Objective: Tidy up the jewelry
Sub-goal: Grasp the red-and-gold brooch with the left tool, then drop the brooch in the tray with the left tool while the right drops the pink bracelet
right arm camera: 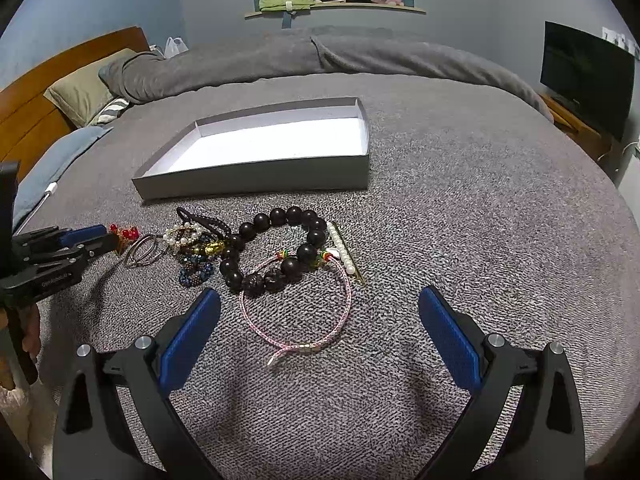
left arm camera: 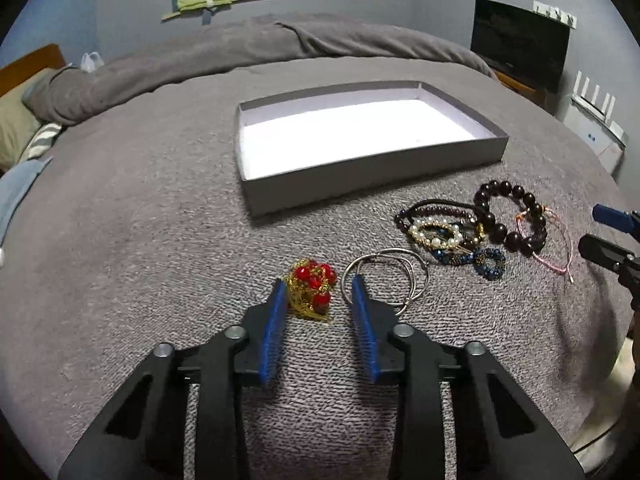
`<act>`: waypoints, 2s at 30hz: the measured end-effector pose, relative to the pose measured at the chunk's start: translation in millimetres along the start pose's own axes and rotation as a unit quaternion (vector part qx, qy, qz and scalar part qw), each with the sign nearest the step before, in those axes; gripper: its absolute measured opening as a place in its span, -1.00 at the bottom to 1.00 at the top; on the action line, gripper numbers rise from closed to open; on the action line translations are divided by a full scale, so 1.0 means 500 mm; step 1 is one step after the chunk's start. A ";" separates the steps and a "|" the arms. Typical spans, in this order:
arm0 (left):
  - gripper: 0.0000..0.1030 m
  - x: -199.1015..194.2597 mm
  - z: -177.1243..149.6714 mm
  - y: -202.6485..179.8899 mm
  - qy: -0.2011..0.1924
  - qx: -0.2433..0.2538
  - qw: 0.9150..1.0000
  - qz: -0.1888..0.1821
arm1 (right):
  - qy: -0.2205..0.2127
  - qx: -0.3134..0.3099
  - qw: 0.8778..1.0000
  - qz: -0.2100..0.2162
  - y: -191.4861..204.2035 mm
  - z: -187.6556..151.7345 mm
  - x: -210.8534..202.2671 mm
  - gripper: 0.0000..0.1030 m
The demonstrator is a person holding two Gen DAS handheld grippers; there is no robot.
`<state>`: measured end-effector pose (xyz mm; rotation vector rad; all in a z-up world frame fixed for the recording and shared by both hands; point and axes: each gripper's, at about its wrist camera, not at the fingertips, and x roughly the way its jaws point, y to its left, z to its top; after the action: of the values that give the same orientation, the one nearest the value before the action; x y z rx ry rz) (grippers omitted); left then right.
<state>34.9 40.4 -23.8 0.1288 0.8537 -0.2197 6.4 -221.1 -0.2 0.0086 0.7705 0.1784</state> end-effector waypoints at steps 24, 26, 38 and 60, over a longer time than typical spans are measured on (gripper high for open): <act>-0.79 -0.111 0.044 -0.006 -0.075 0.013 0.997 0.010 | -0.003 0.001 1.000 0.008 -0.024 -0.001 -0.002 -0.12; -0.79 -0.113 0.044 -0.008 -0.073 0.015 0.997 0.009 | 0.007 0.001 1.000 0.008 -0.025 -0.005 0.006 -0.33; -0.79 -0.128 0.041 -0.007 -0.074 0.011 0.997 0.007 | 0.010 0.006 1.000 0.017 -0.028 -0.006 0.006 -0.94; -0.79 -0.192 0.105 0.004 -0.099 0.022 0.995 -0.011 | -0.114 -0.034 0.993 0.008 -0.017 0.153 -0.131 -0.95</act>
<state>12.6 45.2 83.4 0.1367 0.6544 -0.2681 14.7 -235.7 99.2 -0.0290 0.5366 0.2139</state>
